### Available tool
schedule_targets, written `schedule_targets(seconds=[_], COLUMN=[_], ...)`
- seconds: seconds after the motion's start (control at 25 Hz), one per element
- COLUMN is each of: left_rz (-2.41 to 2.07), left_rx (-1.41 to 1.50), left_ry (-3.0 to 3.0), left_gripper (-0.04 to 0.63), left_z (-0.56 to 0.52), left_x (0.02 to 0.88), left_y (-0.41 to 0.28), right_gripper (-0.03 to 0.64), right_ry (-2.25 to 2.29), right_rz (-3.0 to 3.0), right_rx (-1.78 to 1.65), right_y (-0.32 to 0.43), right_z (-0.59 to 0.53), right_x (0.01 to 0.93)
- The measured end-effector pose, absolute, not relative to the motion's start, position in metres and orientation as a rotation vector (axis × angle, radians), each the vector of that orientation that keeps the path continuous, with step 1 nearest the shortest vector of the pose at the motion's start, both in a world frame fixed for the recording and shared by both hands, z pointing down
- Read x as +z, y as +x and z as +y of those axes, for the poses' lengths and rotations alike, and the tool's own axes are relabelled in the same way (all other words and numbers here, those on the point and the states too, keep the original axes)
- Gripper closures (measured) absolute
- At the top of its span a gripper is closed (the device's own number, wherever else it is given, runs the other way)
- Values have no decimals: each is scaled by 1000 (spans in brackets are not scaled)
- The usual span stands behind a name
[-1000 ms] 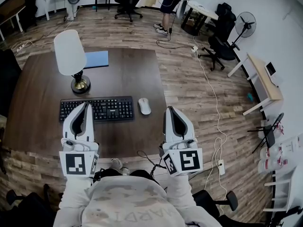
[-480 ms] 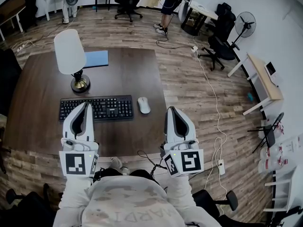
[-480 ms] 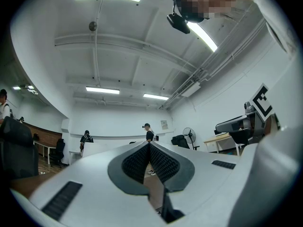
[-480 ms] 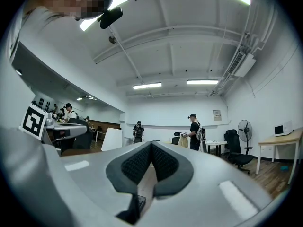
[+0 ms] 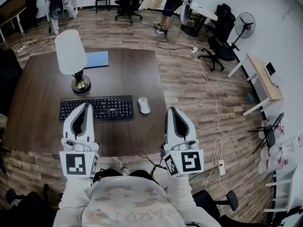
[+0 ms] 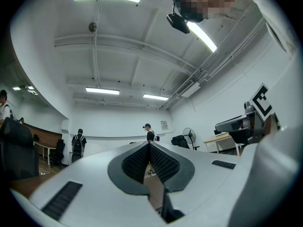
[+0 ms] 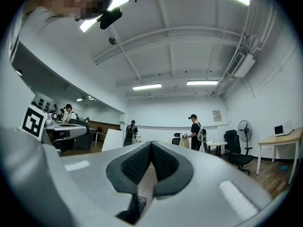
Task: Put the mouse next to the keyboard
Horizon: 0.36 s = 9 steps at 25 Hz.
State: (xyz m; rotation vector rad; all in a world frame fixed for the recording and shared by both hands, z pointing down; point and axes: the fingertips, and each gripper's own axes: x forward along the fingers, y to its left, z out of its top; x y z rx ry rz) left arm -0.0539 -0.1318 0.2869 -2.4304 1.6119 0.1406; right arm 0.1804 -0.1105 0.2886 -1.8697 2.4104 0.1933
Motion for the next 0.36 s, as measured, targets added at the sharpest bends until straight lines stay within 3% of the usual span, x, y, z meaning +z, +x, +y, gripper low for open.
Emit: schedule_targets(seconds=[0.36], left_rz=[1610], left_rx=[137], left_ry=[-2427], left_gripper=[589], left_z=[-129], left_x=[286], left_y=[-57], right_gripper=[607], right_ry=[-1865], right_rz=[2407], right_rx=[199], right_y=[176], right_z=[-109], right_x=[286])
